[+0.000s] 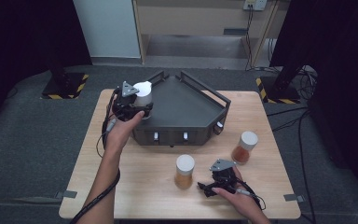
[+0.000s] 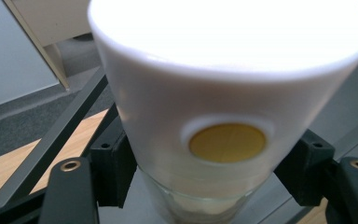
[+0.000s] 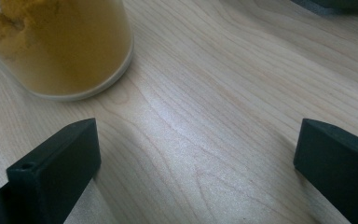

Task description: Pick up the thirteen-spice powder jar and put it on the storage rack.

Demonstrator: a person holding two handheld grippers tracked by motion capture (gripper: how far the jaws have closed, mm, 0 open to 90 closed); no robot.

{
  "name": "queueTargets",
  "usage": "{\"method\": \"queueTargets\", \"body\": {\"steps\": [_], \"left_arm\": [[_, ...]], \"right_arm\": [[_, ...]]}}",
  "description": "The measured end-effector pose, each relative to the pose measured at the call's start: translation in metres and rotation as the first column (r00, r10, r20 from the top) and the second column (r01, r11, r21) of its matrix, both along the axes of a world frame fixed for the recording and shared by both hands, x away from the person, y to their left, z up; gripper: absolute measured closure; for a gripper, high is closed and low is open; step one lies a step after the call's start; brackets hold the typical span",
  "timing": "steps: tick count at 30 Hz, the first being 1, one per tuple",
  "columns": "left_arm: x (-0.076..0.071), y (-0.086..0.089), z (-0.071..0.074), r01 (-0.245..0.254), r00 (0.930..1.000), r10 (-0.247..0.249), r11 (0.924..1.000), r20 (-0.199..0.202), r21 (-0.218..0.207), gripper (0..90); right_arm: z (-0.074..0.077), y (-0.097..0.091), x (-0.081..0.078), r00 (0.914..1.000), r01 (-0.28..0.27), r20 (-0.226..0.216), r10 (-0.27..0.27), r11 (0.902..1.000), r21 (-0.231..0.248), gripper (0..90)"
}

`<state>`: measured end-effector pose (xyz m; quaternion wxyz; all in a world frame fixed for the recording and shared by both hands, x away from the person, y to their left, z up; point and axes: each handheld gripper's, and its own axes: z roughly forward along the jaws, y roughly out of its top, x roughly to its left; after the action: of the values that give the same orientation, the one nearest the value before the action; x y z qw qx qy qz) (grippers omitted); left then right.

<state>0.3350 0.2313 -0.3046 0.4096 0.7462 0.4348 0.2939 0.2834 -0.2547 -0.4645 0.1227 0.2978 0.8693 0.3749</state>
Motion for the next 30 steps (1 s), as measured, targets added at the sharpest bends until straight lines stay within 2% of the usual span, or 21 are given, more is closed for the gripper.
{"method": "queueTargets", "body": {"steps": [8,12,16,24,30], "left_arm": [[0.006,0.001,-0.006,-0.013,0.9998,0.013,0.9999,-0.017,0.005,29.2],[0.007,0.006,-0.012,-0.021,0.9997,0.02,0.9991,-0.012,-0.036,29.2],[0.01,0.006,-0.014,-0.027,0.9995,0.027,0.9992,-0.019,-0.028,29.2],[0.013,0.008,-0.021,-0.029,0.9993,0.028,0.9983,-0.024,-0.05,29.2],[0.014,0.008,-0.023,-0.032,0.9991,0.03,0.9985,-0.029,-0.044,29.2]], "right_arm": [[0.0,0.0,0.0,1.0,0.0,0.0,0.0,1.0,0.0,0.6],[0.0,0.0,0.0,1.0,0.0,0.0,0.0,1.0,0.0,0.6],[0.0,0.0,0.0,1.0,0.0,0.0,0.0,1.0,0.0,0.6],[0.0,0.0,0.0,1.0,-0.001,0.001,0.001,1.0,0.001,0.6],[0.0,0.0,0.0,1.0,-0.001,0.001,0.001,1.0,0.0,0.6]]}}
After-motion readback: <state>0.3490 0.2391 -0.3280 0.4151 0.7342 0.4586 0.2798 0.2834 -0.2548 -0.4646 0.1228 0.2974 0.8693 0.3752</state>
